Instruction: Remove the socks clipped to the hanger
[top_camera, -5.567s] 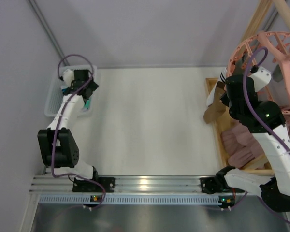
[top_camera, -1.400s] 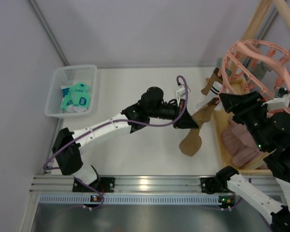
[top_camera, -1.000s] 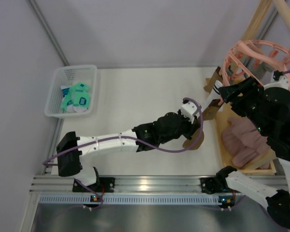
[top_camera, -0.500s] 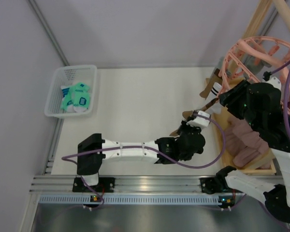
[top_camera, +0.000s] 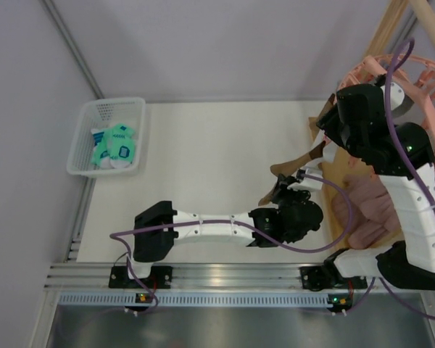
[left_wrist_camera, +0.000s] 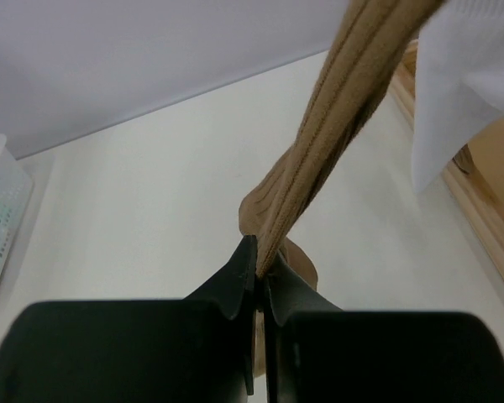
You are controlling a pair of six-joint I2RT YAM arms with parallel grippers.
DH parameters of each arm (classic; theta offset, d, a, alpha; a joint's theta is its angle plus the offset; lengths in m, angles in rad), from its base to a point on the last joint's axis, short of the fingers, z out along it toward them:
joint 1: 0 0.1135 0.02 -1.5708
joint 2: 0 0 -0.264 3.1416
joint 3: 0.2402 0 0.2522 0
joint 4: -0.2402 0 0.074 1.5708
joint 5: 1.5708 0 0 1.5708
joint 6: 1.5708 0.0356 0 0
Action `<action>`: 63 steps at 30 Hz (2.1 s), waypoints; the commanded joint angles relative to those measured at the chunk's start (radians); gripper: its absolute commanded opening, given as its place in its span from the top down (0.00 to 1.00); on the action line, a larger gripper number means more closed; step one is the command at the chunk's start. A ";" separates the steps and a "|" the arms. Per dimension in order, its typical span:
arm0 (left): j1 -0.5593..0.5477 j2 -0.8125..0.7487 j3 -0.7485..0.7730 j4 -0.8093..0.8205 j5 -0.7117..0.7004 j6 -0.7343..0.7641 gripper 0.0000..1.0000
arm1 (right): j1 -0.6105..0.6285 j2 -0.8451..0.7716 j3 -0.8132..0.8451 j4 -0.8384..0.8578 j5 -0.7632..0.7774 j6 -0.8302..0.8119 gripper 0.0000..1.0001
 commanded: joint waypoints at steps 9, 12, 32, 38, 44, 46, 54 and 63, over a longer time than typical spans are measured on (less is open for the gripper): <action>-0.002 0.025 0.038 -0.018 -0.082 0.015 1.00 | 0.036 -0.013 -0.037 -0.181 0.102 0.075 0.53; 0.003 0.043 0.051 -0.018 -0.079 0.046 1.00 | 0.076 -0.035 -0.034 -0.170 0.094 0.078 0.53; 0.030 0.068 0.045 -0.017 -0.091 0.072 1.00 | 0.133 -0.135 -0.194 -0.181 0.138 0.119 0.53; 0.030 0.066 0.039 -0.020 -0.091 0.072 1.00 | 0.129 -0.105 -0.209 -0.177 0.215 0.156 0.53; 0.030 0.066 0.038 -0.020 -0.088 0.071 1.00 | 0.125 -0.058 -0.149 -0.181 0.254 0.156 0.53; 0.029 0.063 0.033 -0.018 -0.089 0.069 1.00 | 0.125 -0.050 -0.145 -0.181 0.283 0.158 0.53; 0.029 0.054 0.016 -0.018 -0.088 0.065 1.00 | 0.106 -0.065 -0.191 -0.181 0.321 0.167 0.53; 0.029 0.045 0.004 -0.020 -0.086 0.063 1.00 | 0.063 -0.079 -0.238 -0.176 0.356 0.162 0.58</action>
